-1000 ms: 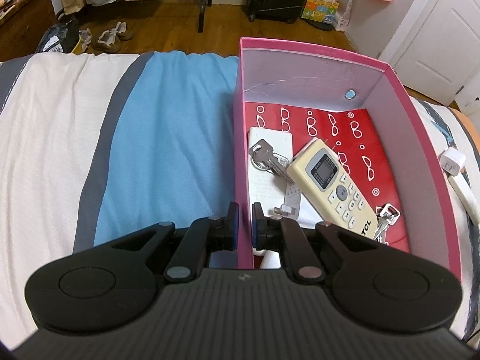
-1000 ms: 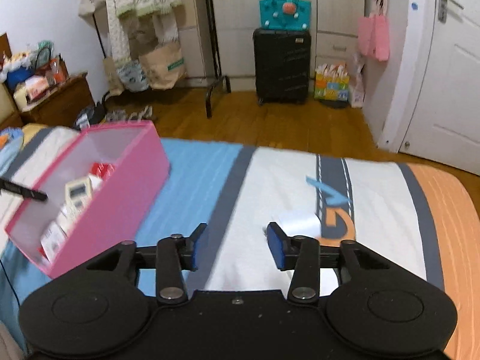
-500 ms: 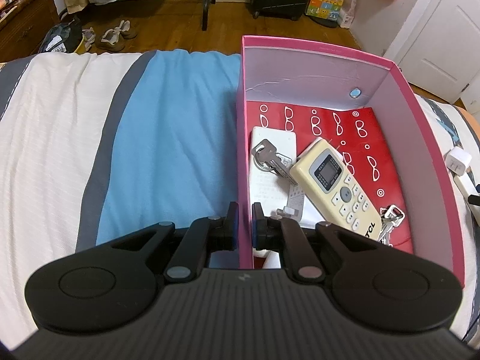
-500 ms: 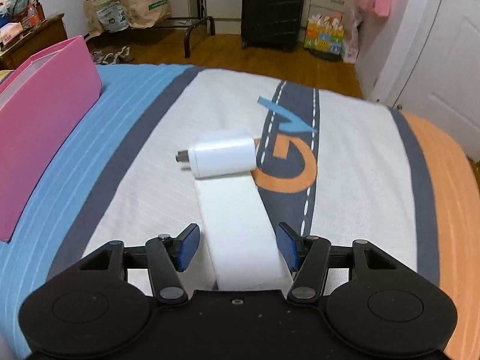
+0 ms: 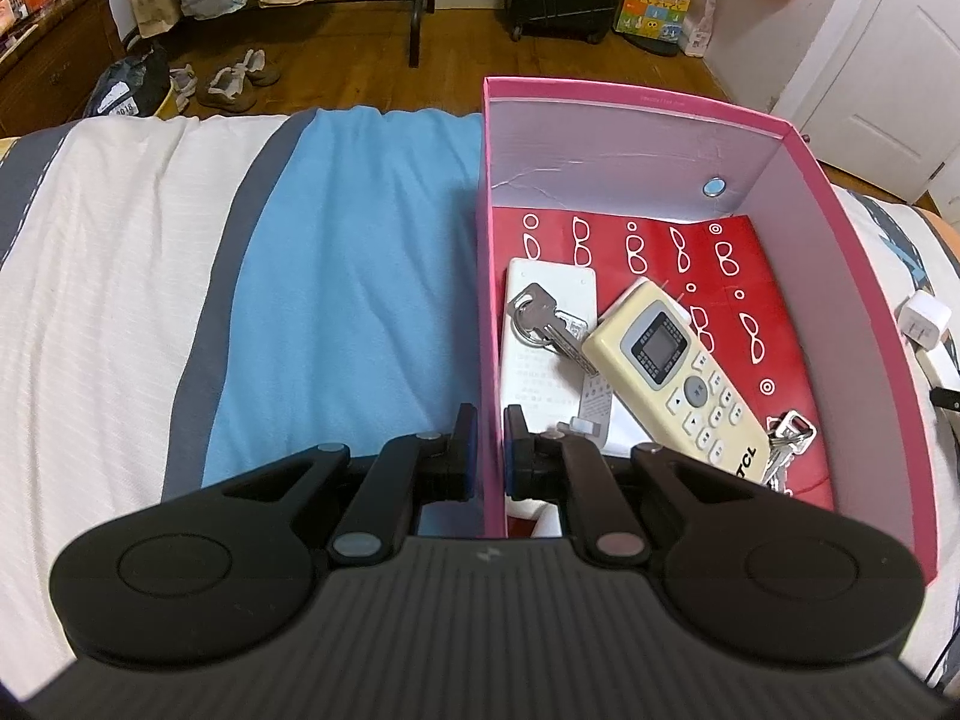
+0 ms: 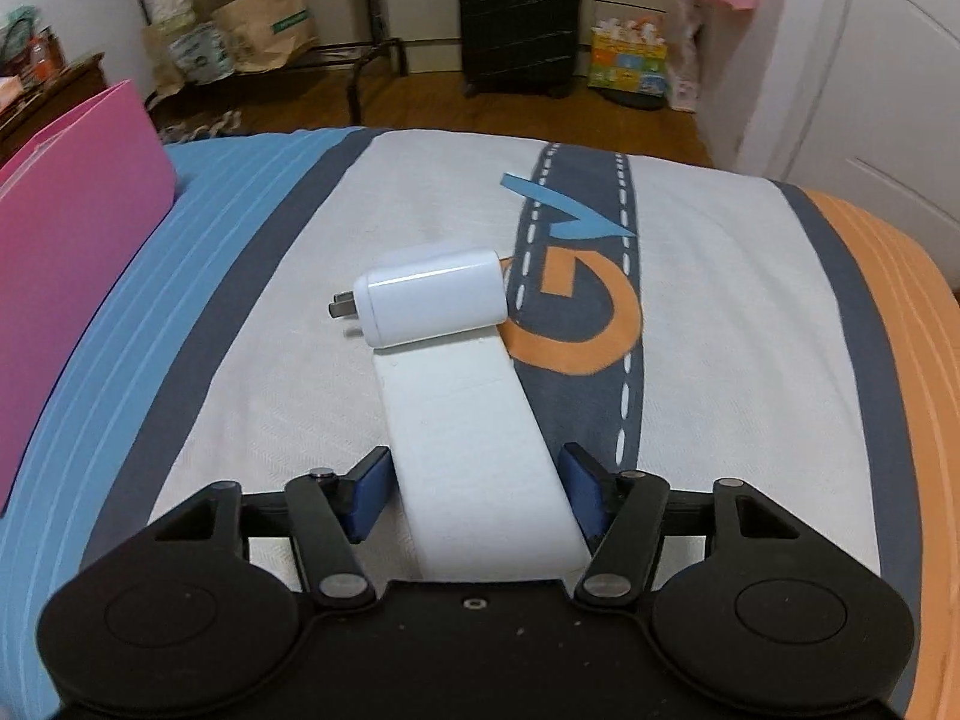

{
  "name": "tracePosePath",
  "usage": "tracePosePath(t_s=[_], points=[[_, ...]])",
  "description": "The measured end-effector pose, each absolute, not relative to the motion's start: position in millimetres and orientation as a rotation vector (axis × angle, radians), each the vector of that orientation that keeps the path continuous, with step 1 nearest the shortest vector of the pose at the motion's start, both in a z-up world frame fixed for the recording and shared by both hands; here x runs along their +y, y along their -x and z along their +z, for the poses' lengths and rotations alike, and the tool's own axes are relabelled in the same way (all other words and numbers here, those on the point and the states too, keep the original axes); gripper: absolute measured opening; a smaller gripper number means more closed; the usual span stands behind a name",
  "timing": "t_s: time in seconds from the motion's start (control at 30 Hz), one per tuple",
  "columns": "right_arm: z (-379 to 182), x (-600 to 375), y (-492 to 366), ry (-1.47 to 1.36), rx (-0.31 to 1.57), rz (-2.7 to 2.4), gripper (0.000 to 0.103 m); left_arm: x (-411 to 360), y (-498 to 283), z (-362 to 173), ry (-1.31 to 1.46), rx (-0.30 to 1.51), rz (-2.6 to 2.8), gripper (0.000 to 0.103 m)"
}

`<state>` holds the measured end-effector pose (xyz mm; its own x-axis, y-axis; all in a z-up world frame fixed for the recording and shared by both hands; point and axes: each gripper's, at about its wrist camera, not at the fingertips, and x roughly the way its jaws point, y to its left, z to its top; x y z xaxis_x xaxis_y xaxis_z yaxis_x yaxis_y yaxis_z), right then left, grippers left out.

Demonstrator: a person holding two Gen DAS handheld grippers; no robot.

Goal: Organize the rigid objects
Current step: 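Grasp the white rectangular power bank on the bed with the right tool, then carry the white power bank into the pink box and release it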

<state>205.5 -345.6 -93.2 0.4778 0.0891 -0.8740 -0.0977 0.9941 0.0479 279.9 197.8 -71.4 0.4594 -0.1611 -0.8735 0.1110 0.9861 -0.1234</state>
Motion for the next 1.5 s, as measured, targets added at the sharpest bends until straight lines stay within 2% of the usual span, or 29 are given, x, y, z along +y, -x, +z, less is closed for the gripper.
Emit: tracePosePath(t_s=[0.37, 0.7, 0.83, 1.2, 1.5], points=[[-82, -314, -193, -0.163, 1.188, 0.053, 0.061, 200, -279, -71, 0.051, 1.082, -0.169, 0.008], [-83, -276, -198, 0.087, 1.192, 0.101, 0.058, 195, -275, -70, 0.022, 1.084, -0.199, 0.007], [-55, -273, -188, -0.029, 1.15, 0.148, 0.058, 188, -272, -68, -0.025, 1.069, -0.196, 0.006], [51, -220, -174, -0.076, 0.938, 0.372, 0.058, 193, -272, -67, -0.018, 1.08, -0.216, 0.007], [83, -133, -196, -0.032, 0.925, 0.641, 0.058, 197, -271, -70, 0.005, 1.083, -0.24, 0.007]])
